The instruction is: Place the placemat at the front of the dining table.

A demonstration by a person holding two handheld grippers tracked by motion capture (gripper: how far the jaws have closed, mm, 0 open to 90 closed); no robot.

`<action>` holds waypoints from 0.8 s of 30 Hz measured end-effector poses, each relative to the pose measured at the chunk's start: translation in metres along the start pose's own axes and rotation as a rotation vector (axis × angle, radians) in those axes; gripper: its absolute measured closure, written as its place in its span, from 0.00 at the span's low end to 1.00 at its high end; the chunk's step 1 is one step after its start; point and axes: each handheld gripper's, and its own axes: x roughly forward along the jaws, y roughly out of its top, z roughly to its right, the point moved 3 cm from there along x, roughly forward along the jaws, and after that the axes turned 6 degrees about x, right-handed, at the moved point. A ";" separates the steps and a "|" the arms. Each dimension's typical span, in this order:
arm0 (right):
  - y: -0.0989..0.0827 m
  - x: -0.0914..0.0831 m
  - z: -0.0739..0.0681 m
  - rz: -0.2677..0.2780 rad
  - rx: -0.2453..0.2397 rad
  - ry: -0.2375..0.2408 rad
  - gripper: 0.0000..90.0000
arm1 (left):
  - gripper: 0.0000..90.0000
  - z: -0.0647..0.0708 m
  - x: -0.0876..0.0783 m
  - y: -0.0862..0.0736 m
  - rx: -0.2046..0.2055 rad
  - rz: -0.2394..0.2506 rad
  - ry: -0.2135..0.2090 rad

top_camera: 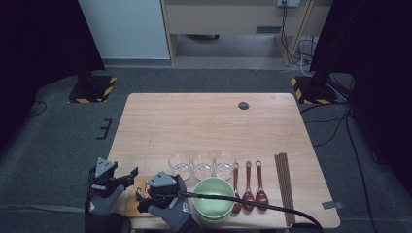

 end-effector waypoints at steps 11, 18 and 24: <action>-0.019 0.011 0.002 -0.056 -0.033 -0.040 0.02 | 0.11 0.012 0.010 -0.007 0.031 -0.066 -0.040; -0.027 0.014 0.004 -0.084 -0.045 -0.059 0.02 | 0.10 0.018 0.014 -0.011 0.065 -0.106 -0.042; -0.034 0.017 0.005 -0.105 -0.045 -0.068 0.01 | 0.10 0.024 0.018 -0.014 0.099 -0.137 -0.044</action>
